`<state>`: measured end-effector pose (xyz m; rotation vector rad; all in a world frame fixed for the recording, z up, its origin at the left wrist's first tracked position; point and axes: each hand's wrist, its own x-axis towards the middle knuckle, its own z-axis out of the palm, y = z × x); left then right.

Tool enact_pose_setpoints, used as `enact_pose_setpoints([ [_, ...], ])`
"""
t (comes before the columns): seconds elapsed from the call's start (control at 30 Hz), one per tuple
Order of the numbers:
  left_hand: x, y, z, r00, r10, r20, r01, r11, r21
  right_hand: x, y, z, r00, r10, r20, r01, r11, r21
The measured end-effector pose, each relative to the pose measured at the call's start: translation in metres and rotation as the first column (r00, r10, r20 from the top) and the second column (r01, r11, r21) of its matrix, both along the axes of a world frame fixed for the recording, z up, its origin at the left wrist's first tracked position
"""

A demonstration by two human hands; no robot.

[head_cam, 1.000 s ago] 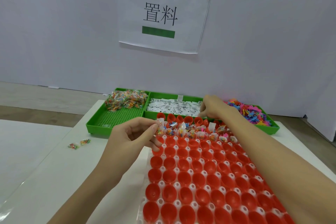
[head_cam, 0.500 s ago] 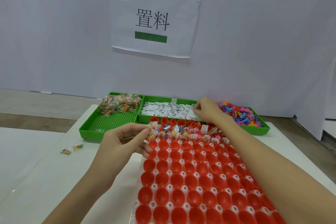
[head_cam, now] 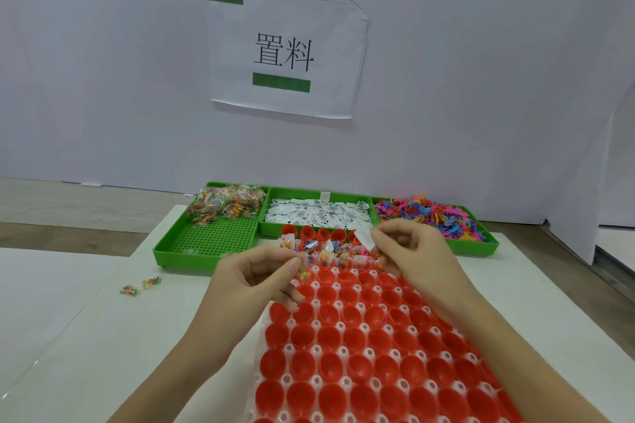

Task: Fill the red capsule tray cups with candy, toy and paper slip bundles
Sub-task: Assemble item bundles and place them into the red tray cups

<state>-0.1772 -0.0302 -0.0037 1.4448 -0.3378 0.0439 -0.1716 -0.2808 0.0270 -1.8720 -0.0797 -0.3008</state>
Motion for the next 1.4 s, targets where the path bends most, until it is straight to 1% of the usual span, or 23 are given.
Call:
enact_pose_setpoints([
  [0.1, -0.011, -0.011, 0.0, 0.998, -0.07, 0.003, 0.07, 0.997, 0.014, -0.034, 0.005, -0.009, 0.997, -0.05, 0.056, 0.048, 0.999, 0.022],
  [0.2, -0.019, -0.019, 0.0, 0.99, -0.138, -0.015, 0.138, 0.99, 0.001, -0.053, 0.008, -0.019, 0.997, -0.052, 0.065, 0.049, 0.998, 0.05],
  [0.3, -0.024, -0.022, 0.0, 0.982, -0.187, -0.025, 0.187, 0.982, -0.004, -0.061, 0.014, -0.022, 0.994, -0.036, 0.103, 0.039, 0.999, -0.021],
  [0.4, -0.025, -0.023, -0.003, 0.973, -0.228, -0.014, 0.229, 0.972, 0.045, -0.067, 0.02, -0.024, 0.991, 0.032, 0.128, -0.016, 0.993, -0.12],
  [0.47, -0.025, -0.024, -0.006, 0.974, -0.226, -0.004, 0.225, 0.97, 0.088, -0.072, 0.024, -0.026, 0.987, 0.095, 0.131, -0.07, 0.98, -0.186],
  [0.53, -0.025, -0.024, -0.009, 0.977, -0.212, 0.009, 0.21, 0.973, 0.092, -0.074, 0.026, -0.028, 0.978, 0.138, 0.155, -0.093, 0.959, -0.267],
  [0.6, -0.025, -0.023, -0.01, 0.979, -0.199, 0.034, 0.195, 0.976, 0.096, -0.075, 0.027, -0.028, 0.974, 0.163, 0.16, -0.108, 0.946, -0.305],
  [0.7, -0.024, -0.021, -0.009, 0.979, -0.189, 0.077, 0.177, 0.975, 0.136, -0.075, 0.026, -0.029, 0.97, 0.184, 0.156, -0.127, 0.94, -0.318],
  [0.9, -0.025, -0.019, -0.01, 0.972, -0.161, 0.168, 0.111, 0.955, 0.275, -0.075, 0.023, -0.029, 0.967, 0.224, 0.123, -0.175, 0.93, -0.322],
  [1.03, -0.024, -0.018, -0.009, 0.972, -0.148, 0.183, 0.089, 0.951, 0.297, -0.074, 0.02, -0.026, 0.966, 0.236, 0.103, -0.189, 0.923, -0.336],
  [1.13, -0.024, -0.016, -0.008, 0.974, -0.146, 0.173, 0.092, 0.953, 0.288, -0.071, 0.016, -0.022, 0.974, 0.204, 0.094, -0.163, 0.93, -0.329],
  [1.23, -0.023, -0.015, -0.006, 0.976, -0.147, 0.162, 0.098, 0.956, 0.275, -0.059, 0.008, -0.011, 0.987, 0.109, 0.117, -0.061, 0.933, -0.356],
  [1.33, -0.023, -0.014, -0.006, 0.978, -0.135, 0.162, 0.089, 0.96, 0.264, -0.031, -0.007, 0.004, 0.994, -0.005, 0.112, 0.055, 0.892, -0.448],
  [1.4, -0.023, -0.014, -0.005, 0.98, -0.12, 0.158, 0.076, 0.963, 0.26, -0.004, -0.022, 0.013, 0.994, -0.083, 0.076, 0.111, 0.837, -0.535],
])
